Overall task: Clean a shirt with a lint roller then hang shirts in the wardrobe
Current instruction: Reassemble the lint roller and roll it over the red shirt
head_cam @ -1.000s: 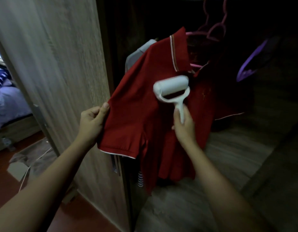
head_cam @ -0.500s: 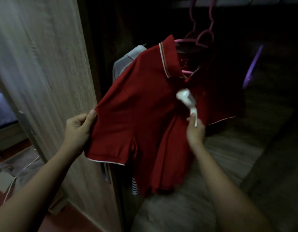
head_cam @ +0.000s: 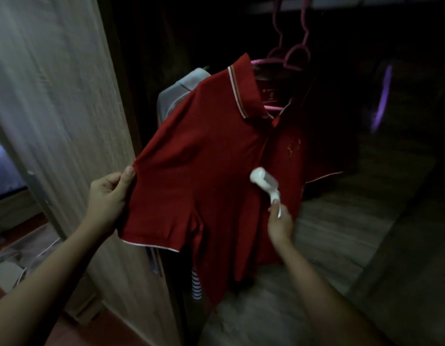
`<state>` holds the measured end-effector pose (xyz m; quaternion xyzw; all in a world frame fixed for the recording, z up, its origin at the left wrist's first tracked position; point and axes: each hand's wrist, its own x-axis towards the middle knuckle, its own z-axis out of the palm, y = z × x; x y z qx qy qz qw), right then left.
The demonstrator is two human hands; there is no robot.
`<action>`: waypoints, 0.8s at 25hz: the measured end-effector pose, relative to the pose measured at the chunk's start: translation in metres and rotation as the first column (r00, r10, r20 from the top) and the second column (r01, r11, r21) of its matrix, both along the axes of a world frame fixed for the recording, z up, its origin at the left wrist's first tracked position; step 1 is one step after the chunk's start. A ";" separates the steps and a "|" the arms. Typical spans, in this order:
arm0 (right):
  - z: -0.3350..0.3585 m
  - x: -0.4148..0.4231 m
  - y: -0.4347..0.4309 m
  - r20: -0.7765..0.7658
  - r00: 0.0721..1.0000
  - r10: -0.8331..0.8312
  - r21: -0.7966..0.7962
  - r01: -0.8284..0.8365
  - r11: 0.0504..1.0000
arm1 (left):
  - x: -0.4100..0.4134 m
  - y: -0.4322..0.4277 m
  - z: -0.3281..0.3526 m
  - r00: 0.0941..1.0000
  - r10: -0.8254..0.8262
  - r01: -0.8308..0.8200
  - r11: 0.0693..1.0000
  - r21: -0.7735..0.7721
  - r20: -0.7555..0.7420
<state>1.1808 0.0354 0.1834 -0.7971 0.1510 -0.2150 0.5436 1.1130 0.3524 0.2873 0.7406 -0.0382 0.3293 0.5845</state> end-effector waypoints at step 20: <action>-0.057 -0.064 0.053 -0.122 0.963 0.240 0.086 -0.230 0.969 | 0.000 0.003 -0.001 1.000 -0.002 0.002 1.000 0.003 -0.012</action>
